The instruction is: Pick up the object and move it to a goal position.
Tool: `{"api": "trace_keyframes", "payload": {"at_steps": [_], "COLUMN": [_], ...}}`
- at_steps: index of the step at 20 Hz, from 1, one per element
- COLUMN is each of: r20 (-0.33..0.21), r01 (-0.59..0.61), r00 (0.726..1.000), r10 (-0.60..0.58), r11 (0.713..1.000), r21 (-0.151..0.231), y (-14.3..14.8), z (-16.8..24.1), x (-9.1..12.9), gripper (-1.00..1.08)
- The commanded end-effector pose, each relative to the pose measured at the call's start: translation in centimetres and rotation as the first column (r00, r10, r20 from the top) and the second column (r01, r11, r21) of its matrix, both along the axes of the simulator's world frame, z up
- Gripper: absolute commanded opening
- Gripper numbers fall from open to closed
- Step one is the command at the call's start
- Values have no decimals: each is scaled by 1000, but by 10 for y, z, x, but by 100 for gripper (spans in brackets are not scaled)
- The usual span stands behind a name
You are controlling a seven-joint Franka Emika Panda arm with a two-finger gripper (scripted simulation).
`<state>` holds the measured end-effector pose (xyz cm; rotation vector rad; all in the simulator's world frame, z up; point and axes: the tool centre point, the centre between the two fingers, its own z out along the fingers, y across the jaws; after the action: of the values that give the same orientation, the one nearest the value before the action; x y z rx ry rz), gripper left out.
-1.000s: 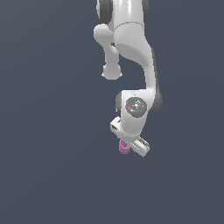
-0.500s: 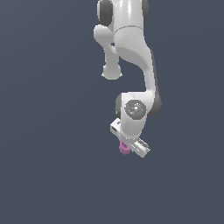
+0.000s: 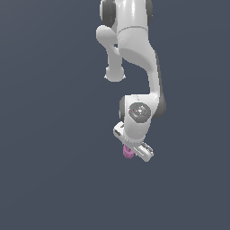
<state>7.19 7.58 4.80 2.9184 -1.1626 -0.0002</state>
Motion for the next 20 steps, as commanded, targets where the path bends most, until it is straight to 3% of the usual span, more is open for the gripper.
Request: {"api": "trace_keyframes", "payload": {"at_steps": [1, 20], "r20": [0, 0], "r01": [0, 0], "r00": [1000, 1000], "r10": [0, 0], "r11": [1000, 1000], "r21": [0, -1], "y": [4, 111], "z": [3, 75], "x": [1, 40], "gripper": [-100, -100]}}
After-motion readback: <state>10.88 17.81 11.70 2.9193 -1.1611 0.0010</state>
